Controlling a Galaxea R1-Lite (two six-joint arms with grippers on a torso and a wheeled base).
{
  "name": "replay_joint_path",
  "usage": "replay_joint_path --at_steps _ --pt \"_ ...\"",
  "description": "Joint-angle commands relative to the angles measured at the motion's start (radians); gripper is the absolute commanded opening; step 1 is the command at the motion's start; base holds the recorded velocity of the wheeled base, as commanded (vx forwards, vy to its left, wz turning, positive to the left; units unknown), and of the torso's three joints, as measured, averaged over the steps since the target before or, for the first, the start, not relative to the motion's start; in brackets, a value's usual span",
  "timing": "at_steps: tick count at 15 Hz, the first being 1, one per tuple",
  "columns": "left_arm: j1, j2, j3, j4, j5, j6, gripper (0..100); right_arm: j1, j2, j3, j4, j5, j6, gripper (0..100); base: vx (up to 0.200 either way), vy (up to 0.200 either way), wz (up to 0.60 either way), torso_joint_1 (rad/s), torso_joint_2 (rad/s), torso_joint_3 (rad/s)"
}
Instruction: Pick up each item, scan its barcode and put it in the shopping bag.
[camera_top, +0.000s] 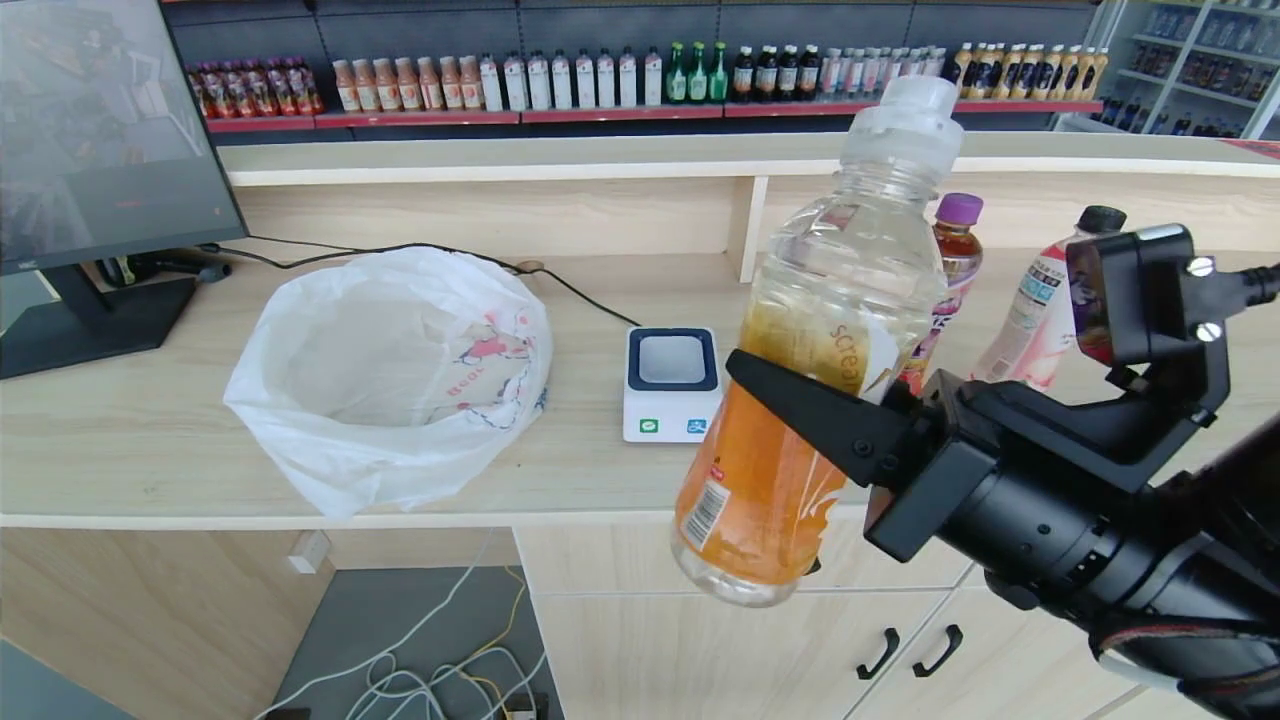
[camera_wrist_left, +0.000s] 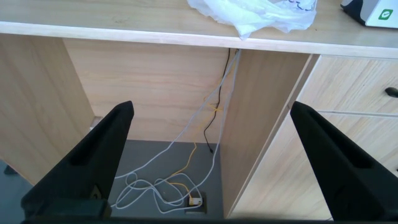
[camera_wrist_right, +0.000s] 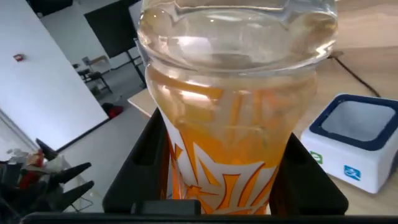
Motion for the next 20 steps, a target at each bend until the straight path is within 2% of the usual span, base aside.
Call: replay_joint_path --at_steps 1,2,5,10,13,17,20 --pt "0.000 0.000 0.000 0.000 0.000 0.000 100 -0.040 -0.004 -0.004 0.020 -0.084 -0.061 0 0.000 0.000 0.00 0.000 0.00 0.000" --pt "0.000 0.000 0.000 0.000 0.000 0.000 100 -0.052 -0.004 -0.010 0.027 -0.145 -0.103 0 0.000 0.000 0.00 0.000 0.00 0.000" --pt "0.000 0.000 0.000 0.000 0.000 0.000 100 -0.094 -0.006 0.002 0.029 -0.239 -0.239 0 0.000 0.000 0.00 0.000 0.00 0.000" --pt "0.000 0.000 0.000 0.000 0.000 0.000 100 -0.186 -0.024 -0.061 0.029 -0.244 -0.367 0 0.000 0.000 0.00 0.000 0.00 0.000" --pt "0.000 0.000 0.000 0.000 0.000 0.000 100 -0.296 -0.044 -0.099 0.027 -0.234 -0.440 0 0.000 0.000 0.00 0.000 0.00 0.000" --pt "0.000 0.000 0.000 0.000 0.000 0.000 100 -0.296 -0.064 -0.099 0.026 -0.172 -0.437 0 0.000 0.000 0.00 0.000 0.00 0.000" --pt "0.000 0.000 0.000 0.000 0.000 0.002 100 -0.301 -0.069 -0.099 0.023 -0.172 -0.387 0 0.000 0.000 0.00 0.000 0.00 0.000"
